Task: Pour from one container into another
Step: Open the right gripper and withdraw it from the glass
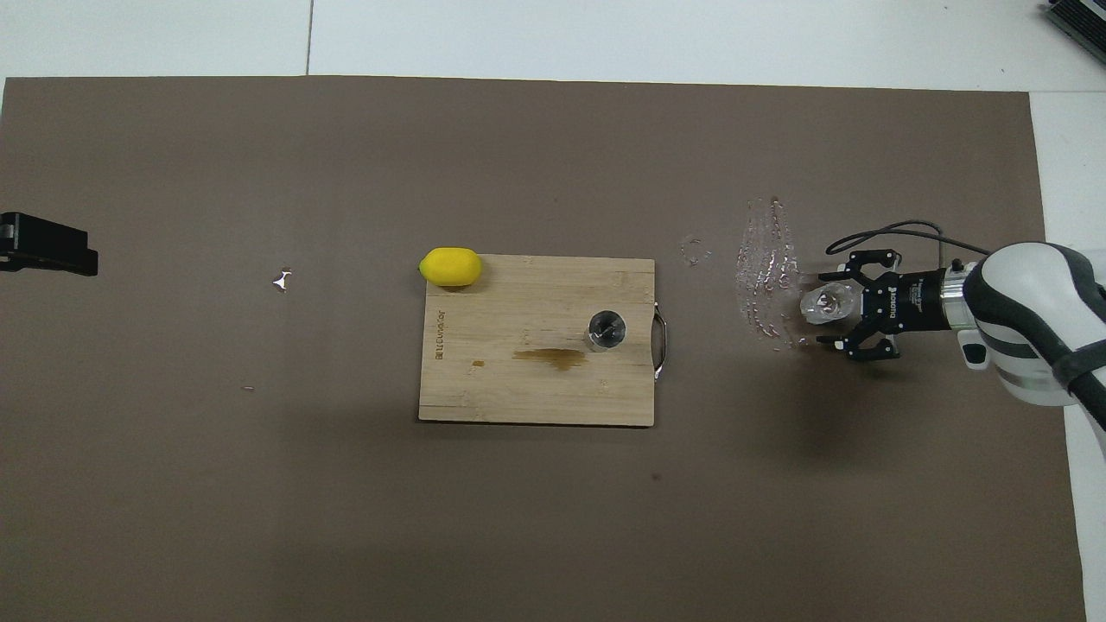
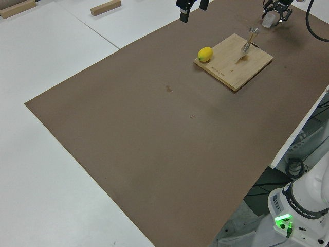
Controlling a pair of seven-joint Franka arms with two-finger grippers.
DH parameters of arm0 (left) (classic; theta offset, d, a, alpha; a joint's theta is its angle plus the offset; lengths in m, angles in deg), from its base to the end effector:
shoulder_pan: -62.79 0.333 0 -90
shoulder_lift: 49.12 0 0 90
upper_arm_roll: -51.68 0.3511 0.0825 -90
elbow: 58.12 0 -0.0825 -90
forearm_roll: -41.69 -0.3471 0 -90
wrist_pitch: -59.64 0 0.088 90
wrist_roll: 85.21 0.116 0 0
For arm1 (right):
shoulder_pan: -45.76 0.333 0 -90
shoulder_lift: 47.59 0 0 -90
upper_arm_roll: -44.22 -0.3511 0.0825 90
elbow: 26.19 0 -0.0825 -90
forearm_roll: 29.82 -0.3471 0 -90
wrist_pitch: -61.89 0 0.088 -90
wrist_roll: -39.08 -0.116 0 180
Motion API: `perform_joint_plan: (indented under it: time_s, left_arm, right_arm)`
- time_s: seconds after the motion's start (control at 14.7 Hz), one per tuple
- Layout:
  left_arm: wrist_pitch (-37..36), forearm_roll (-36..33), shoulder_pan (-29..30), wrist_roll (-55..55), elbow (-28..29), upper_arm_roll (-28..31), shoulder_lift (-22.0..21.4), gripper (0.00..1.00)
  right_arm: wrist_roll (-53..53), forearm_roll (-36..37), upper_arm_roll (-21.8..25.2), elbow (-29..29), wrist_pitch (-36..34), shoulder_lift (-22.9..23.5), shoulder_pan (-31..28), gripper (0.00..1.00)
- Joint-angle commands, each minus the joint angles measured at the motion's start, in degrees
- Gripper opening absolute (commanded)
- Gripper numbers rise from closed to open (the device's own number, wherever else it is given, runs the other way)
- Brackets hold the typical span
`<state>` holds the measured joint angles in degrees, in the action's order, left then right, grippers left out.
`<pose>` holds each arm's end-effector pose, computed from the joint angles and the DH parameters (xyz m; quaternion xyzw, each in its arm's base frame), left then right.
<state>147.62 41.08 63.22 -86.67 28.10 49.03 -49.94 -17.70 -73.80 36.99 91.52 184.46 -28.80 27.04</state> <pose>0.5096 -0.0187 0.6834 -0.9997 0.0063 -0.0227 0.0049 0.5531 -0.0801 0.3226 -0.6223 0.7103 0.2248 0.2400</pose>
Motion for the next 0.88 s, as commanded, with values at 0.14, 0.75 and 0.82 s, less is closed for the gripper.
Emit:
perform_joint_plan:
  time_s: [0.14, 0.75, 0.82]
  left_arm:
    - [1.14, -0.88, -0.25, -0.65, 2.1, 0.19, -1.64, 1.0]
    - [1.14, -0.88, -0.34, -0.74, 2.01, 0.19, -1.55, 1.0]
    - [1.14, -0.79, -0.34, -0.65, 2.01, 0.19, -1.55, 1.0]
  right_arm:
    - [2.11, -1.38, -0.59, 1.64, -1.55, -5.34, -1.06, 0.97]
    - [2.73, 9.77, -0.94, 0.06, -4.62, -10.0, 4.92, 0.99]
    - [2.9, 11.27, -1.03, -0.11, -4.8, -10.0, 5.09, 0.99]
